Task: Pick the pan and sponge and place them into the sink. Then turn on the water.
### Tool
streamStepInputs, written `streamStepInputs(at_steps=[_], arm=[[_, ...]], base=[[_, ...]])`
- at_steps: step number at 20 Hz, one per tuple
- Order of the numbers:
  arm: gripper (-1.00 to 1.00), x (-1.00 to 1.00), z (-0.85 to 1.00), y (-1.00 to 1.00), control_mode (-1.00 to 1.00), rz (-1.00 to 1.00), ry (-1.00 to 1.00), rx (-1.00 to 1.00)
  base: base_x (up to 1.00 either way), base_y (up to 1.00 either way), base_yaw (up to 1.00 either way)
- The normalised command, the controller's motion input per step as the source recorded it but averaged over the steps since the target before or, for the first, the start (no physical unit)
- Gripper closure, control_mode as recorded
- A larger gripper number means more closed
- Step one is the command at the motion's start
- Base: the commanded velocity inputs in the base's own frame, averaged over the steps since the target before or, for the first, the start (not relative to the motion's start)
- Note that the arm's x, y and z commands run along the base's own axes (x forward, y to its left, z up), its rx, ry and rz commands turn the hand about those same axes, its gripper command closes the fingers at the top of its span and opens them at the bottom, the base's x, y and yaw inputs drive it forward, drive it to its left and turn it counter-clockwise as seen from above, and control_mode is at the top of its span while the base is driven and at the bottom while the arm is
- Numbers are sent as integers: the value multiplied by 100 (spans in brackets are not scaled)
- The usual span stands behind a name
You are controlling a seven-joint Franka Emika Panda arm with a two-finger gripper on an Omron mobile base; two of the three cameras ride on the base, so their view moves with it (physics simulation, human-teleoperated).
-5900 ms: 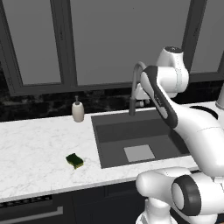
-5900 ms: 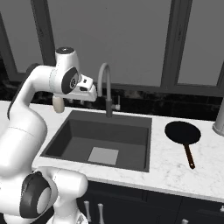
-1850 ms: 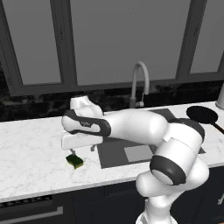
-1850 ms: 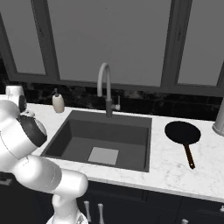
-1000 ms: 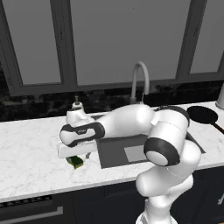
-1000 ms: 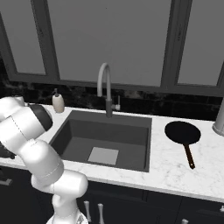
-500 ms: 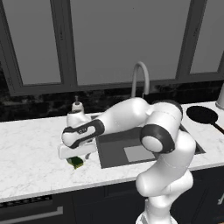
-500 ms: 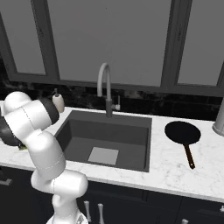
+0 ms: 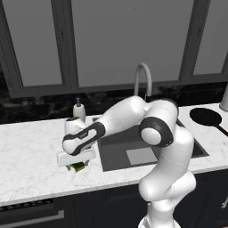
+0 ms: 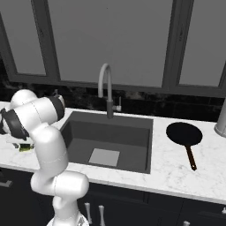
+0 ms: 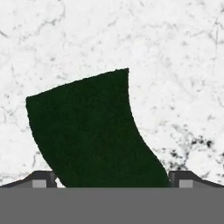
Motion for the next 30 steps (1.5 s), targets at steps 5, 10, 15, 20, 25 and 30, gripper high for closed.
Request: streamStepInputs(at_steps=[5, 10, 15, 20, 25, 30], arm=[[100, 0, -27, 6, -100, 0, 0, 0], [100, 0, -20, -19, -100, 1, 2, -2], [100, 0, -44, -71, -100, 4, -3, -3], [100, 0, 11, -90, -100, 1, -11, 0], [100, 10, 33, -92, -100, 0, -3, 3], [100, 39, 3, -92, -100, -9, 0, 0]], base=[[0, 0, 0], [0, 0, 0], [0, 0, 0], [0, 0, 0], [0, 0, 0], [0, 0, 0]])
